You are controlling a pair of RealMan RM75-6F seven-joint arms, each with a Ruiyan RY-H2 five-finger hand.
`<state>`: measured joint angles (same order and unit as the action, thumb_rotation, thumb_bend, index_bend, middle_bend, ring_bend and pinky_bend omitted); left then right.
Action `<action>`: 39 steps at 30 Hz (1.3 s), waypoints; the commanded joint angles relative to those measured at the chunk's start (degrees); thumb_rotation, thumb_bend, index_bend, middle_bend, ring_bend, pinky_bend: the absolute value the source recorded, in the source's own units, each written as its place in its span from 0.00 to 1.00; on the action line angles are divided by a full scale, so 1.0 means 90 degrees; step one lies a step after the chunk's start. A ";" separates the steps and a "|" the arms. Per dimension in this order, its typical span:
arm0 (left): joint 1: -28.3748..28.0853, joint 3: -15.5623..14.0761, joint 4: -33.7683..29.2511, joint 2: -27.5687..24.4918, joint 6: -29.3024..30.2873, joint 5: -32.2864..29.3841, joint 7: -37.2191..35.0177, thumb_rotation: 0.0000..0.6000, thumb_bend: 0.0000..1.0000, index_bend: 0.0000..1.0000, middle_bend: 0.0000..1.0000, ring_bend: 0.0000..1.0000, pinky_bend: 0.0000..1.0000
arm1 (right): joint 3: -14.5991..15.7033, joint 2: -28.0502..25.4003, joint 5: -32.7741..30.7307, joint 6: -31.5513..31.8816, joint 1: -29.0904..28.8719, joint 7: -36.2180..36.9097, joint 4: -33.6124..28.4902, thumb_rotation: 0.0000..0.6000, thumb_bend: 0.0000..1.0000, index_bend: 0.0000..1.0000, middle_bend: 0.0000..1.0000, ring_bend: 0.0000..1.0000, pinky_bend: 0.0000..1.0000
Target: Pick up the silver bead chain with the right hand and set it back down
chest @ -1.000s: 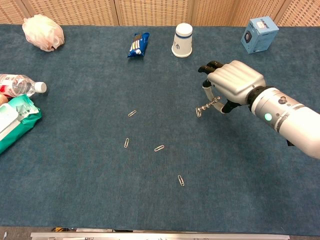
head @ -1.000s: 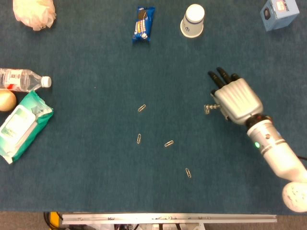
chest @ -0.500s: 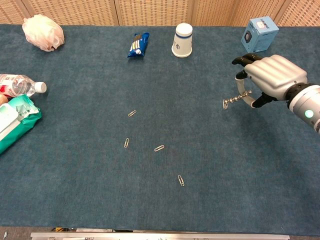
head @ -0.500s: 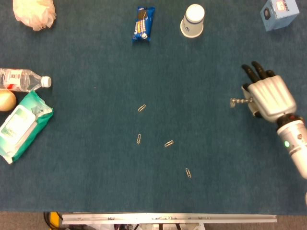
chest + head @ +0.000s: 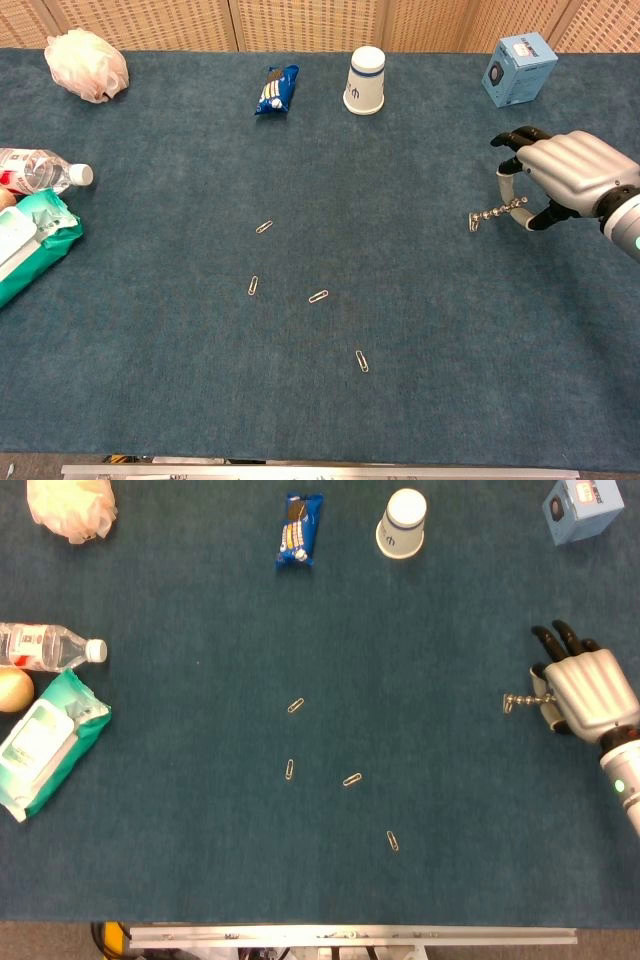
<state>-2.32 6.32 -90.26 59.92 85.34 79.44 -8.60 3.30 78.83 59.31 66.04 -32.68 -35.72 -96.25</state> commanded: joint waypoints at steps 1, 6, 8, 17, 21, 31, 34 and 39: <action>-0.0006 0.0000 -0.0005 0.0003 -0.0009 -0.0008 0.0015 1.00 0.45 0.37 0.38 0.31 0.44 | -0.0016 0.0057 0.0003 -0.0067 0.0046 0.0043 0.0110 1.00 0.34 0.57 0.12 0.04 0.28; -0.0005 0.0003 -0.0009 0.0010 0.0003 -0.0021 0.0031 1.00 0.45 0.37 0.38 0.31 0.44 | -0.0053 0.0130 0.0030 -0.0088 0.0132 0.0071 0.0257 1.00 0.34 0.56 0.12 0.04 0.28; -0.0006 0.0000 -0.0010 0.0009 0.0003 -0.0020 0.0034 1.00 0.45 0.37 0.38 0.31 0.44 | -0.0059 0.0136 0.0060 -0.0085 0.0172 0.0088 0.0277 1.00 0.34 0.53 0.12 0.04 0.28; -0.0028 -0.0004 -0.0021 0.0017 -0.0022 -0.0025 0.0087 1.00 0.45 0.37 0.38 0.31 0.44 | -0.0065 -0.0003 0.0176 -0.0077 0.0338 0.0157 0.0239 1.00 0.21 0.38 0.12 0.04 0.28; -0.0045 -0.0006 -0.0026 0.0029 -0.0043 -0.0033 0.0136 1.00 0.45 0.37 0.38 0.31 0.44 | -0.0061 -0.0144 0.0354 0.0103 0.0479 0.0260 0.0128 1.00 0.19 0.33 0.12 0.04 0.28; -0.0134 -0.0035 -0.0051 0.0013 -0.0184 0.0001 0.0196 1.00 0.45 0.37 0.38 0.31 0.44 | -0.0010 -0.0959 0.1262 0.1454 0.1295 0.0848 -0.0521 1.00 0.19 0.33 0.12 0.04 0.26; -0.0172 -0.0041 -0.0063 0.0018 -0.0234 0.0007 0.0240 1.00 0.45 0.37 0.38 0.31 0.44 | 0.0028 -0.1246 0.1651 0.1963 0.1635 0.1187 -0.0629 1.00 0.19 0.33 0.12 0.04 0.26; -0.0248 -0.0049 -0.0076 0.0039 -0.0343 -0.0002 0.0341 1.00 0.45 0.37 0.38 0.31 0.44 | 0.0084 -0.1556 0.2151 0.2554 0.2081 0.1671 -0.0639 1.00 0.19 0.33 0.12 0.04 0.26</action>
<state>-4.45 5.90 -90.91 60.23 82.38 79.45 -5.63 3.71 66.27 76.81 87.05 -15.74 -22.46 -101.69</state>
